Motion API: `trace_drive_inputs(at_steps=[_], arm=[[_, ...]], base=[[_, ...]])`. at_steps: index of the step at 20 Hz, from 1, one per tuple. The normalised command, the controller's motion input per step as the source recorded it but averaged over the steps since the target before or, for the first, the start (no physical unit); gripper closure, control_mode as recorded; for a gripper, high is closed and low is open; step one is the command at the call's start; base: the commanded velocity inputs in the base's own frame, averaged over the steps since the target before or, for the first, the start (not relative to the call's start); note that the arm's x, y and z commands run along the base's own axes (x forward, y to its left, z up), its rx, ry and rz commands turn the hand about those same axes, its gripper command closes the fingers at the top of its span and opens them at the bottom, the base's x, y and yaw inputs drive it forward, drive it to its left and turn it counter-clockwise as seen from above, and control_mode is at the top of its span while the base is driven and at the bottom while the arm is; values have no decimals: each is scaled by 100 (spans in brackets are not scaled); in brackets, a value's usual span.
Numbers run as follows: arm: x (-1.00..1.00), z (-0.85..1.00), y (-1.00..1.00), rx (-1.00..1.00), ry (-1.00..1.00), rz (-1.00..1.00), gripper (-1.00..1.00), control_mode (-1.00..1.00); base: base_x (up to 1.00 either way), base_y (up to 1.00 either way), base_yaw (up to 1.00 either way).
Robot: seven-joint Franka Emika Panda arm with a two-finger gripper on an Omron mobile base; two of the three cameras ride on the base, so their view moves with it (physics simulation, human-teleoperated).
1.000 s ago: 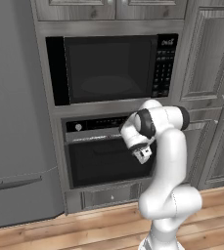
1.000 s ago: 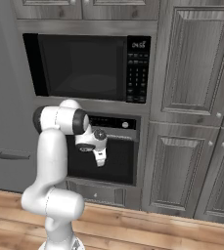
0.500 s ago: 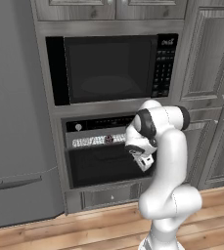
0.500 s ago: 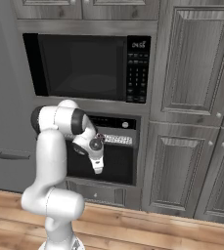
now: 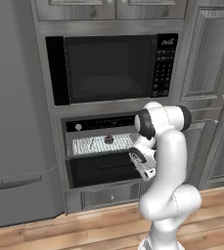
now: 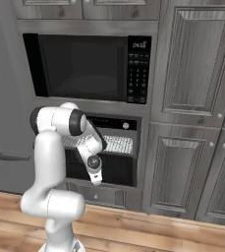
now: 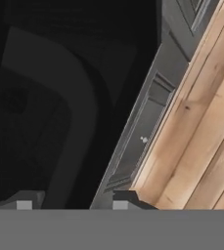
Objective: Take the baked cake out of the oven and place it on the plate for cooling. Then close the oven door.
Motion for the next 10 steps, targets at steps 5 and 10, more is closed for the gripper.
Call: trace_drive_inputs(at_steps=[5, 10], arm=[[-38, 11, 0, 0, -2, 0, -100, -100], [-44, 34, -1, 0, 1, -5, -100, -100]], base=[[0, 0, 0], [0, 0, 0]])
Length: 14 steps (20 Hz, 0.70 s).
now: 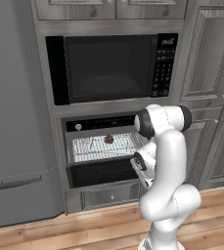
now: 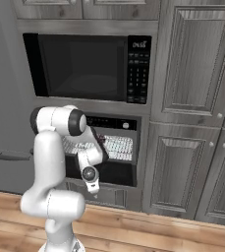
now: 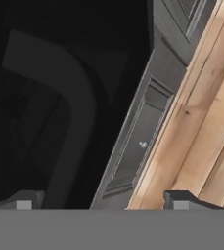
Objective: Take the baked cake out of the oven and place it on the plate for cooling. Then close the oven door.
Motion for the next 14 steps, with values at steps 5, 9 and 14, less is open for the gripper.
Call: trace_drive_inputs(at_steps=[5, 9, 14], arm=[[-43, 46, -1, -2, 10, -7, -100, -100], [-52, 37, -11, 0, 8, -8, -100, -100], [-77, 23, -17, 0, -6, 1, -100, -100]], base=[[0, 0, 0], [0, 0, 0], [0, 0, 0]])
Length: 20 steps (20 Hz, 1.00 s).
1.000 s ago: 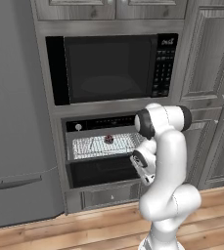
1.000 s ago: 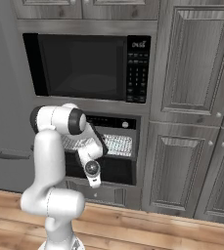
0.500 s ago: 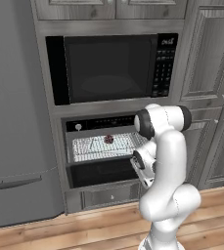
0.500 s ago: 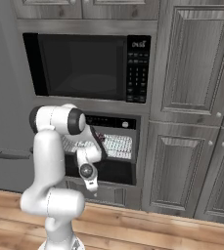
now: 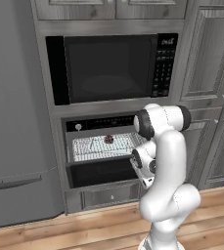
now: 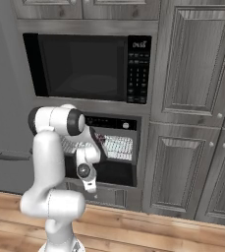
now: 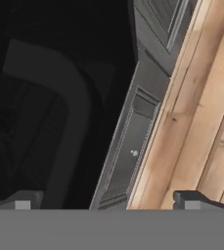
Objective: Take the baked cake out of the oven and place it on the plate for cooling. Then close the oven door.
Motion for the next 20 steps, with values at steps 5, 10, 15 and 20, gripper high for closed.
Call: trace_drive_inputs(at_steps=[5, 10, 15, 20], arm=[[-63, 39, -5, 13, -28, 1, -100, -100], [-49, 57, -1, 22, -33, 2, -100, -100], [-46, 60, -2, 15, -11, 1, -100, -100], [-36, 56, -3, 2, 2, 1, -100, -100]], base=[[0, 0, 0], [0, 0, 0], [0, 0, 0], [0, 0, 0]])
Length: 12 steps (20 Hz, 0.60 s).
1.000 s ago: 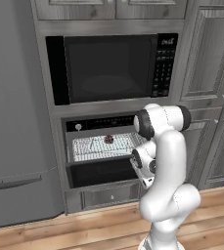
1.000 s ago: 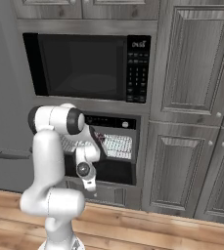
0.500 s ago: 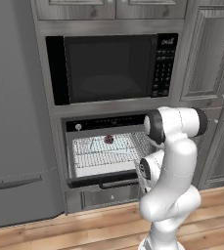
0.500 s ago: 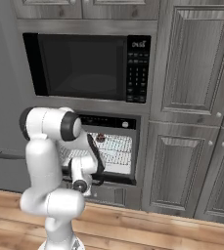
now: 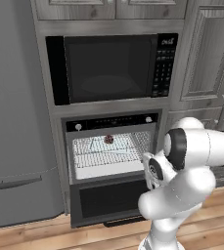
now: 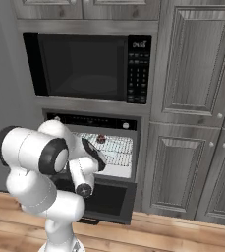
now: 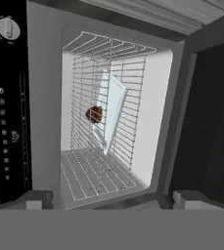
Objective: Take the baked cake out of the oven and place it on the plate for cooling. Then close the oven door.
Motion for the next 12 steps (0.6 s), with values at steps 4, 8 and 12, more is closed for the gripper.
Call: trace_drive_inputs(at_steps=[4, 8, 12], arm=[[0, 35, 1, -1, 8, 0, -100, -100], [3, 5, 5, -5, 15, 2, -100, -100], [9, -15, 10, -3, 27, 1, -100, -100]], base=[[0, 0, 0], [0, 0, 0], [0, 0, 0]])
